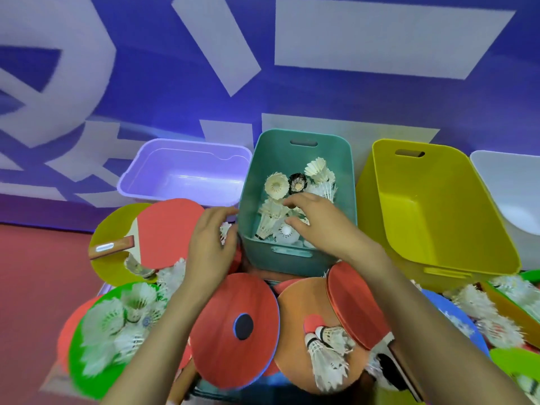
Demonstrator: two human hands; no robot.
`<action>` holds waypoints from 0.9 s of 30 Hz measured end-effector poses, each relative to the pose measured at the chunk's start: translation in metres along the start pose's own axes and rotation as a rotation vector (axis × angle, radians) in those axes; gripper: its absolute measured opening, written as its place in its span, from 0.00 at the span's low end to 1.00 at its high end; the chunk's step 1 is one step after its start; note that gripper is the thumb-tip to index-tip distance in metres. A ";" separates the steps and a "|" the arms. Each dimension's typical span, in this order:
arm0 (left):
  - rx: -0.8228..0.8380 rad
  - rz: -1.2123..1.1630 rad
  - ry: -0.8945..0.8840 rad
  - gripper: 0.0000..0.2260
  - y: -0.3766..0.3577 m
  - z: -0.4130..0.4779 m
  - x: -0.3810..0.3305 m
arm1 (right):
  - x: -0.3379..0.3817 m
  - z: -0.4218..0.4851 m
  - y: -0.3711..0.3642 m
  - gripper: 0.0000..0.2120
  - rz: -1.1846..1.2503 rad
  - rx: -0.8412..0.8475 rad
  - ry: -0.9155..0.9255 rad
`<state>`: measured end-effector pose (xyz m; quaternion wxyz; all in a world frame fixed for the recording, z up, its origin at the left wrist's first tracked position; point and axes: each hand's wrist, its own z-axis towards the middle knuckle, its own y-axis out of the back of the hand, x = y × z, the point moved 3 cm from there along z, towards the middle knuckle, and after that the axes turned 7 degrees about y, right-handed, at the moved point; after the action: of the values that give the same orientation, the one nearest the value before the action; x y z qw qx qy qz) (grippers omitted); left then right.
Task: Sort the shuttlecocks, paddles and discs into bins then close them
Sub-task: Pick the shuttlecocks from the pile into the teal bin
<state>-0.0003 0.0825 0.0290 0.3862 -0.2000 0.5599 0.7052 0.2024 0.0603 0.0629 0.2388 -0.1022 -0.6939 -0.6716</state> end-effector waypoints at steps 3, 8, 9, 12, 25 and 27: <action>-0.040 0.061 0.057 0.11 0.020 -0.022 0.030 | 0.032 -0.004 -0.011 0.16 0.037 -0.053 0.106; -0.067 0.132 0.189 0.12 0.048 -0.049 0.078 | 0.088 -0.002 -0.038 0.15 0.106 -0.044 0.281; -0.057 0.156 0.216 0.11 0.052 -0.053 0.086 | 0.096 -0.001 -0.045 0.15 0.118 -0.030 0.295; 0.016 0.189 0.291 0.14 0.054 -0.063 0.106 | 0.109 0.007 -0.074 0.16 0.103 0.027 0.309; 0.199 0.117 0.241 0.22 0.041 -0.072 0.119 | 0.085 0.042 -0.154 0.20 -0.118 0.349 -0.063; 0.241 0.146 0.205 0.21 0.038 -0.073 0.124 | 0.080 0.044 -0.159 0.20 -0.098 0.375 -0.080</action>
<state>-0.1172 0.0501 -0.0570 0.2959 -0.1817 0.6898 0.6353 0.0505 0.0770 -0.0395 0.1931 -0.0487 -0.8200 -0.5367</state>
